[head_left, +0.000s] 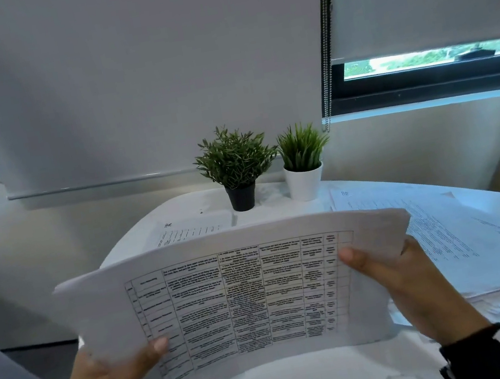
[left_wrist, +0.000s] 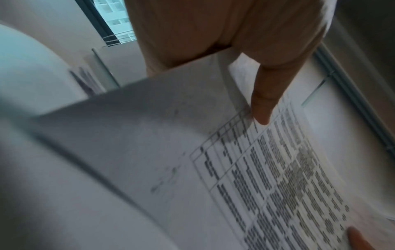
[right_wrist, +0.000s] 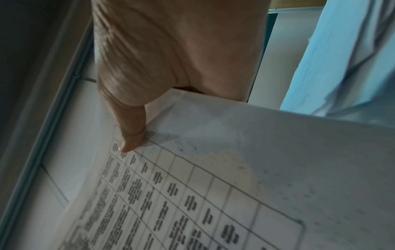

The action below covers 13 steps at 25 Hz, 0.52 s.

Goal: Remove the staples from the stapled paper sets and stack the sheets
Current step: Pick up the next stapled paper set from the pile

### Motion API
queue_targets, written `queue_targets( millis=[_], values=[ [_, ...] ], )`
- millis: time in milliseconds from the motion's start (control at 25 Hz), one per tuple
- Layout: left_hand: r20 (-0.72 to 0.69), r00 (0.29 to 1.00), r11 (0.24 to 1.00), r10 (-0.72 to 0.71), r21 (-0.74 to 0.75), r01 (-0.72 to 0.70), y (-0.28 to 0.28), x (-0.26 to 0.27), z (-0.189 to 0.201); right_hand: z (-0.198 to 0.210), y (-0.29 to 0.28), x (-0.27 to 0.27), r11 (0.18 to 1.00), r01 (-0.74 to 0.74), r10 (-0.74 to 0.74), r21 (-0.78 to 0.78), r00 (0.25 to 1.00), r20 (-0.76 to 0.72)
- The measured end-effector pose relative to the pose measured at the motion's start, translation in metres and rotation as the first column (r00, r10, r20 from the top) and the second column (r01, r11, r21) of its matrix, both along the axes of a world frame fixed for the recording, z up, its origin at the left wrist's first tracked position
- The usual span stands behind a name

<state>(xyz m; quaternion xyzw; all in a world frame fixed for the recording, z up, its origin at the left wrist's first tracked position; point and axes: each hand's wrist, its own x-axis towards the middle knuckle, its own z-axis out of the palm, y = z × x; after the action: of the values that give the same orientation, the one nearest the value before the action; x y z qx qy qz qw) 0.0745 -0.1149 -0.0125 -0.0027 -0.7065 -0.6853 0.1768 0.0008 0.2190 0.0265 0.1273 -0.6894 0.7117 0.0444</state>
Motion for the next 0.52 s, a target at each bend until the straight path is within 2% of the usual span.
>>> queue_targets(
  millis=[160, 280, 440, 520],
  values=[
    [0.035, 0.998, 0.997, 0.058, 0.045, -0.060, 0.001, 0.002, -0.010, -0.001, 0.000, -0.001, 0.999, 0.034, -0.034, -0.005, 0.998, 0.045],
    [0.081, 0.996, 0.997, 0.033, 0.060, -0.038, 0.000, 0.003, -0.013, 0.000, -0.002, 0.000, 0.999, -0.008, 0.006, 0.032, 0.999, 0.053],
    [0.159, 0.975, 0.986, 0.156, 0.029, -0.163, 0.008, 0.002, -0.009, 0.005, -0.005, -0.007, 0.976, 0.055, -0.077, 0.209, 0.992, 0.096],
    [0.108, 0.967, 0.973, 0.232, -0.012, -0.232, 0.010, -0.004, -0.004, 0.022, -0.003, -0.018, 0.957, 0.053, -0.079, 0.285, 0.994, 0.082]
  ],
)
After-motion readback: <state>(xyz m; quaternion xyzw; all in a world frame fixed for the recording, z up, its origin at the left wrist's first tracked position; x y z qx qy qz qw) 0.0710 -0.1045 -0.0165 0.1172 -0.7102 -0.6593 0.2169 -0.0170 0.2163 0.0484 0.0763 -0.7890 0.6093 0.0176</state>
